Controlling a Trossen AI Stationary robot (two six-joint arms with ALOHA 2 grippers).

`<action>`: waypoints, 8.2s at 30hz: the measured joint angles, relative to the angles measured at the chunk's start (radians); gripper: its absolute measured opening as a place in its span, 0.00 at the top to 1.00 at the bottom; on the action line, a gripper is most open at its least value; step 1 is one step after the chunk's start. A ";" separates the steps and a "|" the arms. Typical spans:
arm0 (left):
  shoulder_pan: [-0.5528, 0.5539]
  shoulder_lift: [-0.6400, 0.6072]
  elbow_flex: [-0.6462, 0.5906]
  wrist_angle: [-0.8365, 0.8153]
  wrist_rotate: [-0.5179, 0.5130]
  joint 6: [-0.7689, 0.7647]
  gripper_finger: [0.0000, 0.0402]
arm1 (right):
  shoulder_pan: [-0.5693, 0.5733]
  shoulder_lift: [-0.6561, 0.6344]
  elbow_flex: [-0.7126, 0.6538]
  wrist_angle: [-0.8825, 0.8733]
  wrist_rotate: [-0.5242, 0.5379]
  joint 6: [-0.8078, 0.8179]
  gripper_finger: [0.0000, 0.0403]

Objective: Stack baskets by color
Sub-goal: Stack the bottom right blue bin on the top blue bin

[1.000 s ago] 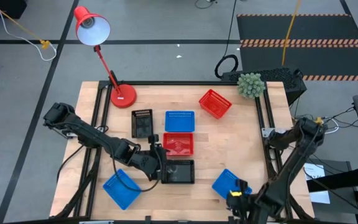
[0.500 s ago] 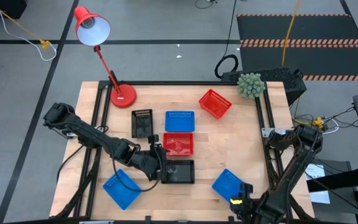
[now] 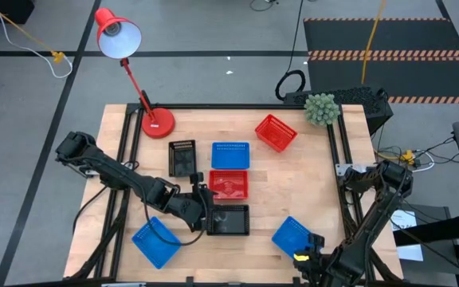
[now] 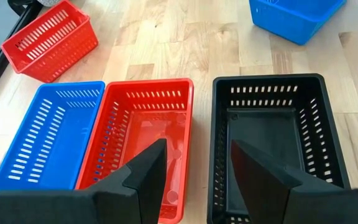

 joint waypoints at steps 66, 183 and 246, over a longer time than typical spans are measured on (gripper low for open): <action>-0.155 -0.026 -0.043 -0.427 -0.160 -0.312 0.55 | -0.726 -0.093 0.278 -0.333 0.142 -1.154 0.99; -0.077 -0.281 -0.370 -0.112 -0.261 -0.306 0.55 | -1.085 -0.057 -0.104 0.411 -0.129 -1.407 0.98; -0.077 -0.281 -0.370 -0.112 -0.261 -0.306 0.55 | -1.091 -0.047 -0.103 0.449 -0.086 -1.471 0.75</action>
